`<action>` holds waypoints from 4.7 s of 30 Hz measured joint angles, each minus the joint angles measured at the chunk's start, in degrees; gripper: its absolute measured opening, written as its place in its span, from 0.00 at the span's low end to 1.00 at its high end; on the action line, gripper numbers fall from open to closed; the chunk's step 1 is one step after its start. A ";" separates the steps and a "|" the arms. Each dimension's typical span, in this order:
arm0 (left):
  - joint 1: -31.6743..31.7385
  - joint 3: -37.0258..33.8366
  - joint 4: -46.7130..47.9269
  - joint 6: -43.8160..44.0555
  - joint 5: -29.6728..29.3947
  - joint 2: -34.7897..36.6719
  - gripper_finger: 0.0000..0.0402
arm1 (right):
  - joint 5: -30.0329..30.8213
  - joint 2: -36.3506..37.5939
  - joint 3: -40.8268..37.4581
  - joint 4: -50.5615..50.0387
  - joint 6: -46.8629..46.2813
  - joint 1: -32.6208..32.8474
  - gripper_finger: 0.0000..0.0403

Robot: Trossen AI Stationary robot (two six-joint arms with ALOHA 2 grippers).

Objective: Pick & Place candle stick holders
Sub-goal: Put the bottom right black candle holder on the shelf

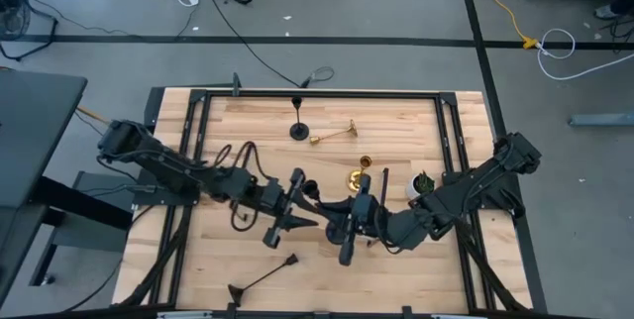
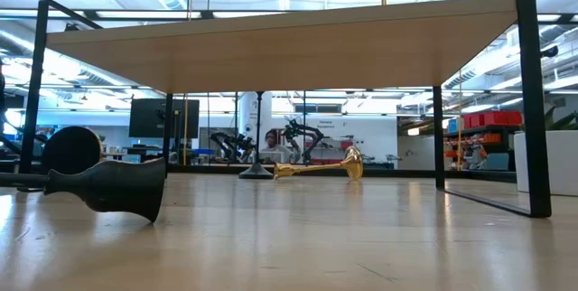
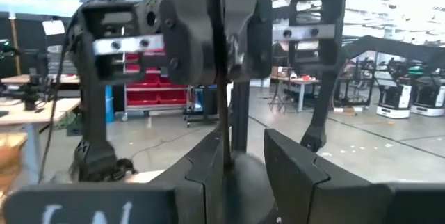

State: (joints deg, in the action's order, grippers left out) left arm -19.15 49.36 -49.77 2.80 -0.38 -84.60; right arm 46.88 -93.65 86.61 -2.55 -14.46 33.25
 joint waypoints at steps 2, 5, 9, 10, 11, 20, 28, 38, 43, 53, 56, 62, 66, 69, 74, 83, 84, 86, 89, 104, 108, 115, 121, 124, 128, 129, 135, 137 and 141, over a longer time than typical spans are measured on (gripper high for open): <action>0.26 2.32 -0.05 0.05 1.50 -1.69 0.27 | -0.05 0.00 0.00 -0.07 0.00 -0.20 0.01; 0.41 5.24 0.43 0.01 3.42 -3.84 0.27 | -0.79 0.00 0.00 -0.10 0.40 -0.24 0.01; 0.46 7.81 1.97 -0.35 3.84 -5.55 0.27 | -1.29 0.00 0.00 -0.09 0.55 -0.17 0.01; 0.52 8.03 2.11 -0.32 3.85 -5.85 0.27 | -1.25 -0.02 0.00 -0.23 0.55 -0.24 0.01; 0.62 8.22 1.98 -0.40 3.71 -6.13 0.27 | -1.11 -0.02 0.00 -0.26 0.57 -0.25 0.01; 1.56 8.46 4.41 -0.63 3.32 -6.13 0.27 | -0.62 -0.02 0.00 -0.44 1.44 -0.28 0.01; 1.64 8.46 10.62 -0.96 4.73 -5.74 0.33 | -1.01 -0.04 0.00 -0.21 1.89 0.02 0.01; 3.52 8.45 14.98 -1.20 4.96 -4.11 0.47 | -0.56 -0.02 0.00 -0.46 2.03 0.65 0.01; 5.43 8.33 21.96 -1.80 0.35 -0.84 0.49 | -3.37 -0.02 0.02 0.26 1.14 1.40 0.01; 4.25 8.36 19.03 -0.48 4.30 -0.69 0.49 | -1.74 -0.02 0.02 0.05 1.42 1.40 0.01; 3.66 8.36 14.75 -0.46 4.96 -1.55 0.49 | -1.49 -0.02 0.02 0.00 1.41 0.89 0.01; 3.45 8.38 7.76 0.83 8.81 -4.03 0.49 | -1.45 -0.02 0.02 -0.18 1.42 0.38 0.01; 3.33 8.40 7.01 0.93 8.06 -4.44 0.49 | -1.44 -0.02 0.02 -0.16 1.44 0.35 0.01; 3.47 8.38 5.83 1.05 7.67 -4.50 0.49 | -1.41 -0.02 0.02 -0.20 1.44 0.33 0.01; 3.12 8.38 3.60 1.05 7.69 -4.50 0.49 | -1.42 -0.02 0.02 -0.18 1.44 -0.06 0.01; 3.24 8.38 -0.24 1.88 7.52 -7.46 0.44 | -1.43 -0.02 0.02 -0.22 1.46 -0.57 0.01; 3.24 8.38 -0.46 1.88 7.52 -7.67 0.42 | -1.43 -0.02 0.02 -0.26 1.46 -0.57 0.01; 3.48 8.38 -0.67 1.92 7.64 -7.92 0.36 | -1.43 -0.02 0.02 -0.24 1.46 -0.57 0.01; 3.85 8.38 -0.77 1.97 8.10 -7.95 0.21 | -1.45 -0.02 0.02 -0.24 1.46 -0.54 0.02; 5.30 8.40 5.48 2.24 9.00 -5.80 0.04 | -1.04 0.49 0.00 -1.13 7.01 1.55 0.12; 5.39 8.42 13.46 0.06 7.77 -2.25 0.04 | 3.08 2.09 0.00 -3.04 5.64 3.85 0.12; 6.87 8.40 31.84 -2.30 -1.60 6.76 0.04 | 8.20 3.42 0.02 -6.40 3.74 8.90 0.12; 9.78 8.38 46.54 -3.05 -5.42 14.80 0.04 | 16.75 3.54 0.02 -16.94 -3.93 12.82 0.12; 12.02 8.36 51.24 -3.06 -8.36 18.08 0.04 | 20.61 3.52 0.02 -28.53 -15.10 14.46 0.12; 15.17 8.36 56.30 -1.97 -8.61 22.07 0.04 | 25.71 3.50 0.02 -44.63 -31.47 16.59 0.12; 15.69 8.36 57.92 -1.91 -8.63 22.94 0.04 | 26.74 3.50 0.02 -48.72 -34.97 17.08 0.12; 17.39 8.31 65.60 -0.75 -10.35 27.47 0.04 | 29.15 3.48 0.00 -65.67 -51.40 18.03 0.12; 17.45 7.54 64.49 0.04 -10.37 28.63 0.04 | 29.11 3.45 -0.02 -68.80 -54.17 17.91 0.12; 17.72 0.53 59.34 1.06 -10.45 32.23 0.04 | 27.81 3.43 -0.07 -73.33 -56.85 17.77 0.12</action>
State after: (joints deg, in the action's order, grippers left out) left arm -1.42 49.89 9.57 3.87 -10.83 -52.38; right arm 74.69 -90.21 86.54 -75.87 -71.31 51.03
